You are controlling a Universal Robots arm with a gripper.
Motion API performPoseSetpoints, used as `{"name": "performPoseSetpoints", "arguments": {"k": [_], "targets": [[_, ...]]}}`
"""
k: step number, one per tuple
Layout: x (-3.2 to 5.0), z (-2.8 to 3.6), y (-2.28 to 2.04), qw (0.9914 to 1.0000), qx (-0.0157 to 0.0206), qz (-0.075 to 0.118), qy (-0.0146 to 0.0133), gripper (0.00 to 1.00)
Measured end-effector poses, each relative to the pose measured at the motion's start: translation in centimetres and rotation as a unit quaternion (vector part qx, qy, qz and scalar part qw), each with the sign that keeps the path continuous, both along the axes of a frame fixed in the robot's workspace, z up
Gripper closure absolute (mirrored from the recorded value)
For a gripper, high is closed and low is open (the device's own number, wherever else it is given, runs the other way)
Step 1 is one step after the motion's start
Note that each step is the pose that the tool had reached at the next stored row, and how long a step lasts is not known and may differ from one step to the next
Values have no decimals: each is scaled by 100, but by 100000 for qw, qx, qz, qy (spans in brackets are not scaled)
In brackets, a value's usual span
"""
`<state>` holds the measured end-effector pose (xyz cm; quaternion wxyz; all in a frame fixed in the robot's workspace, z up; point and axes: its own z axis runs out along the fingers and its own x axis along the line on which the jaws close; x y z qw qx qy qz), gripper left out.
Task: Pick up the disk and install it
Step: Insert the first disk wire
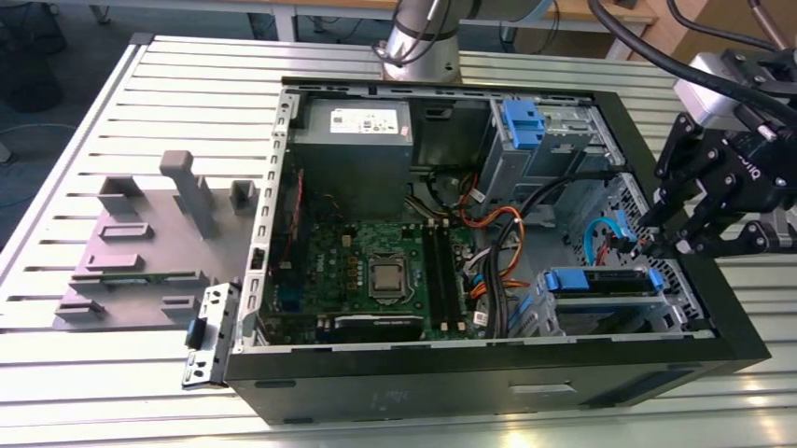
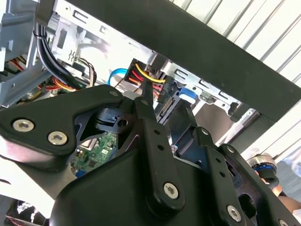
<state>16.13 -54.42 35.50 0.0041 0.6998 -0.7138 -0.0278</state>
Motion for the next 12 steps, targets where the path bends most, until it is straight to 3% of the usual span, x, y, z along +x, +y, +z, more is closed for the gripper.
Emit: {"name": "performPoseSetpoints", "arguments": {"k": [7, 12], "targets": [[50, -58, 24, 99997, -697, 121, 60, 59], [57, -101, 28, 99996, -850, 133, 136, 59]]}}
